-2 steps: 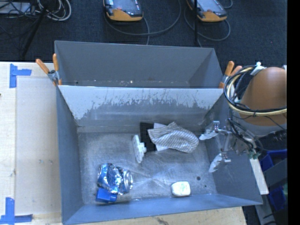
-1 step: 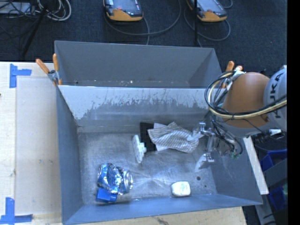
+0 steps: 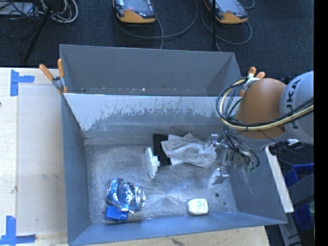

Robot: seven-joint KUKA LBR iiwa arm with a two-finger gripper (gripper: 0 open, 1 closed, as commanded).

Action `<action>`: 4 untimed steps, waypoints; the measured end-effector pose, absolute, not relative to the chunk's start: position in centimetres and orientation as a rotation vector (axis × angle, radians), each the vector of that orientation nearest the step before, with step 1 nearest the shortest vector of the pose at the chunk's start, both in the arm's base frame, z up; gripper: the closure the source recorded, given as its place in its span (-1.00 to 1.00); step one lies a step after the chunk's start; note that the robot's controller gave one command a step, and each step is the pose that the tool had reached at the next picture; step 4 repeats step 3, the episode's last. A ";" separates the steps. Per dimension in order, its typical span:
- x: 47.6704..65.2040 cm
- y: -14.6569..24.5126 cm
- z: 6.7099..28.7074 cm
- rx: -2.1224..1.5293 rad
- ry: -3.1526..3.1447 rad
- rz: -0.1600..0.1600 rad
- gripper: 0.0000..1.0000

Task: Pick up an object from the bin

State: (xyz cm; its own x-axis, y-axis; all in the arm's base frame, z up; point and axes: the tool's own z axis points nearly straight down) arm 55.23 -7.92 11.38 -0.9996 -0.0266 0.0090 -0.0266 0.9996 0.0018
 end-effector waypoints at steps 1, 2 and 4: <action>62.6 -7.2 8.4 0.099 -3.151 0.004 1.00; 62.6 -7.2 8.4 0.101 -3.151 0.005 1.00; 59.9 -5.0 23.7 0.165 -3.138 0.000 1.00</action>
Offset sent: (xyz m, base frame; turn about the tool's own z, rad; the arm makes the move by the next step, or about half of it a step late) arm 0.0000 0.0000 0.0000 0.0000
